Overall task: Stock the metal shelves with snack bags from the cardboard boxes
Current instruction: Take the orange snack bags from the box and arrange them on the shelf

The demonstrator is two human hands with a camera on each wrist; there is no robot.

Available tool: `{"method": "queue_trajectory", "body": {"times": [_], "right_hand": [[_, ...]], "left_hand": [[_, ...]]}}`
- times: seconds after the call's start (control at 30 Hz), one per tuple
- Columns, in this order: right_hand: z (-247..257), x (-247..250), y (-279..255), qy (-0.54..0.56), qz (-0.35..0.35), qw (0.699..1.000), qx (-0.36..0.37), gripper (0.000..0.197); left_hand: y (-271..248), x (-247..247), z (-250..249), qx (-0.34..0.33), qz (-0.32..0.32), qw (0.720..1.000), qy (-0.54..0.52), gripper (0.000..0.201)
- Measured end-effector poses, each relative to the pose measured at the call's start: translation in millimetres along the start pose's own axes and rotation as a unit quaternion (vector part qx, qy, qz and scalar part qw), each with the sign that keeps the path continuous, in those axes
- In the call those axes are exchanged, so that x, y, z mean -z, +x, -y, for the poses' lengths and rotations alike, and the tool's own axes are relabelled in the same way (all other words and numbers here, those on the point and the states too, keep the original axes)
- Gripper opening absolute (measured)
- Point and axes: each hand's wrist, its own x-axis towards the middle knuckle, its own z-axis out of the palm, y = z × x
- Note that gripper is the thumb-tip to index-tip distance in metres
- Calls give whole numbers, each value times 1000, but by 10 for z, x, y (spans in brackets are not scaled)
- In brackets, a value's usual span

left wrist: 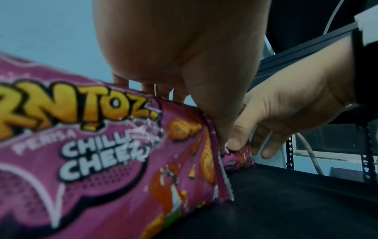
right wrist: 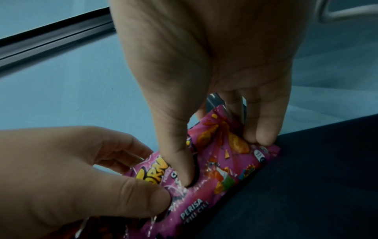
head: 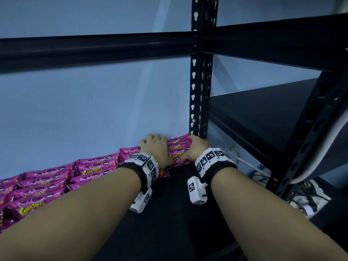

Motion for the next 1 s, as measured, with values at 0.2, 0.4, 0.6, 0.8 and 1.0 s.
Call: {"method": "queue_trajectory", "body": {"times": [0.2, 0.4, 0.6, 0.8, 1.0], "right_hand": [[-71, -10, 17, 14, -13, 1000, 0, 95], [-49, -1, 86, -10, 6, 1000, 12, 115], [-15, 16, 122, -21, 49, 999, 2, 133], [-11, 11, 134, -35, 51, 998, -4, 137], [-12, 4, 157, -49, 33, 998, 2, 128]], "left_hand": [[12, 8, 12, -4, 1, 1000, -14, 81], [4, -26, 23, 8, -21, 999, -27, 84], [-6, -19, 53, -6, -18, 1000, -19, 85], [35, 8, 30, 12, -1, 1000, -10, 91], [92, 42, 3, 30, 21, 999, 11, 88]]}}
